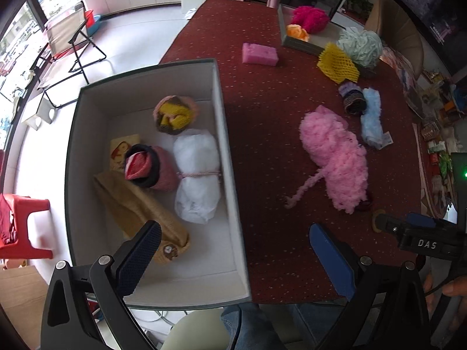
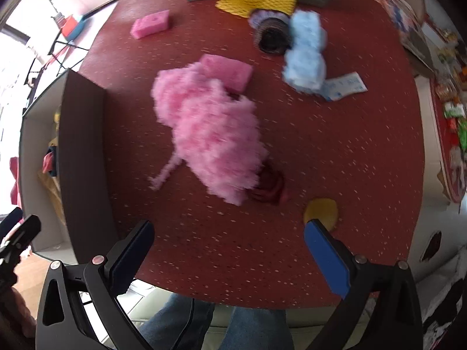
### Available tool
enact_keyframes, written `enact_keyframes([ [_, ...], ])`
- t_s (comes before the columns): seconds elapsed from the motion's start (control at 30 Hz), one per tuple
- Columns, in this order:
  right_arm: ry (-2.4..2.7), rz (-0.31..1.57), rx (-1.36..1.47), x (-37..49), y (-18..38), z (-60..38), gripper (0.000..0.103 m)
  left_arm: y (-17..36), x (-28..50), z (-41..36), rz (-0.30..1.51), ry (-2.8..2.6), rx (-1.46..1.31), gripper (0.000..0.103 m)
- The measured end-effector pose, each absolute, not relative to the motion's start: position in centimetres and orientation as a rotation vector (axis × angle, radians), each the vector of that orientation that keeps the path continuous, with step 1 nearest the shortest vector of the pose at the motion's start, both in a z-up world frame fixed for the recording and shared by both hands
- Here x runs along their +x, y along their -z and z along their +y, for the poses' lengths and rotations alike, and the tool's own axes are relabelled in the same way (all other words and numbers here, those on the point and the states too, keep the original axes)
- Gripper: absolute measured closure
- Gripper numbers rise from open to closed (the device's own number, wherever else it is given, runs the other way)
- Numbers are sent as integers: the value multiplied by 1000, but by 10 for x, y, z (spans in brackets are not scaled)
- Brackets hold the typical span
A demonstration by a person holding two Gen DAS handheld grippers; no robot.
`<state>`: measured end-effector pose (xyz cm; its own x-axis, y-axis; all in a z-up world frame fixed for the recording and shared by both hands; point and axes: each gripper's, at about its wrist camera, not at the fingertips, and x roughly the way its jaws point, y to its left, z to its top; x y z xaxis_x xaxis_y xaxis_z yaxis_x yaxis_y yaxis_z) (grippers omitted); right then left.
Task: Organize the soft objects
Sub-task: 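Move the left tool to the pink fluffy yarn while the right tool reaches the yellow round pad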
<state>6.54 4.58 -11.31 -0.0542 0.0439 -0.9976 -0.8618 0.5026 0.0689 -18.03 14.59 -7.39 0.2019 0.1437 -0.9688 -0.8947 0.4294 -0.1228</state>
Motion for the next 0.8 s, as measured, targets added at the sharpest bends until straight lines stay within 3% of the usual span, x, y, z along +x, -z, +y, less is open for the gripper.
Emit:
enact_keyframes([
  [0.43, -697, 1570, -680, 141, 165, -38, 0, 116, -43, 141, 1227, -726, -961, 1],
  [0.8, -727, 1571, -718, 157, 203, -15, 0, 158, 3, 159, 1246, -895, -1041, 1],
])
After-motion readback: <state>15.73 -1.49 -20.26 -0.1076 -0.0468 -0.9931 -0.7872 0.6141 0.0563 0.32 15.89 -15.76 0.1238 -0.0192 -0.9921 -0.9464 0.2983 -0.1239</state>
